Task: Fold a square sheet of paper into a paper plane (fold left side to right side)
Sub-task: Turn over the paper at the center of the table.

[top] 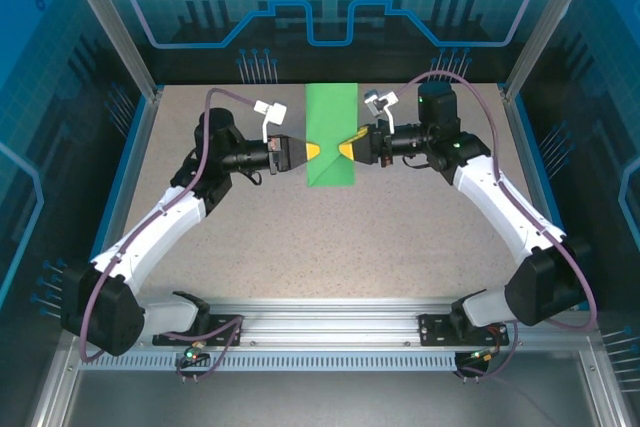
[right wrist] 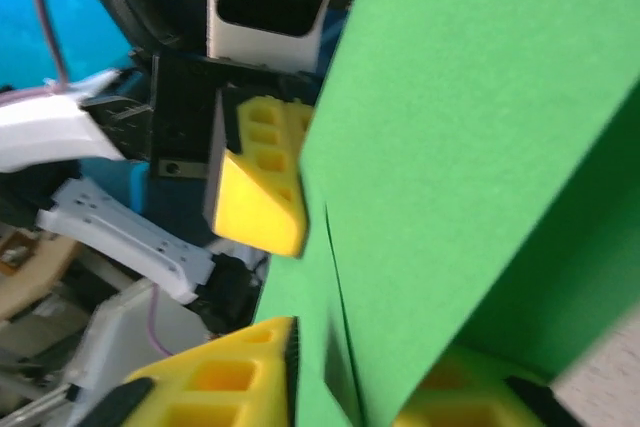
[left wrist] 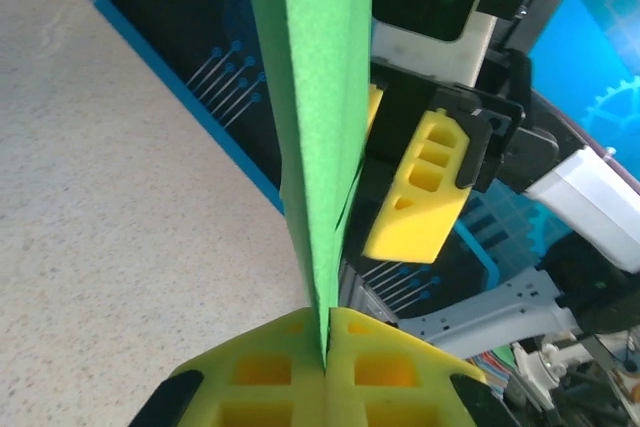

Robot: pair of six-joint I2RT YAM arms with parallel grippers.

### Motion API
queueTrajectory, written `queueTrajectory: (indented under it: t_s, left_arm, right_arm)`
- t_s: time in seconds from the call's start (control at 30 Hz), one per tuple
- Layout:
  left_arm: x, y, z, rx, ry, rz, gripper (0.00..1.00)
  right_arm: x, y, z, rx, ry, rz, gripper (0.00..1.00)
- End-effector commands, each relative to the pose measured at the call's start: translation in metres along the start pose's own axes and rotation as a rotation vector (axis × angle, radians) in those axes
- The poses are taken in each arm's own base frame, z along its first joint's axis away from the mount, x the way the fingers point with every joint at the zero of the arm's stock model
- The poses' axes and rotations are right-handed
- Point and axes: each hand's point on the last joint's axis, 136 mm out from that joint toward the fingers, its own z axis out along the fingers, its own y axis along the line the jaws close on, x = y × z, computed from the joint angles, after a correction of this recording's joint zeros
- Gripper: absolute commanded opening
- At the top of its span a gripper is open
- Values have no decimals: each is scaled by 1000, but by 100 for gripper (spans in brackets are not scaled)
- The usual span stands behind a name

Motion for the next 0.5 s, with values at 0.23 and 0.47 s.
queueTrajectory:
  t_s: [0.23, 0.47]
  left_arm:
    - [47, 66, -28, -625, 169, 90, 0]
    - [86, 121, -71, -1262, 377, 158, 0]
  right_arm:
    - [65, -117, -92, 781, 78, 296, 51]
    - [106, -147, -152, 1151, 156, 411, 70]
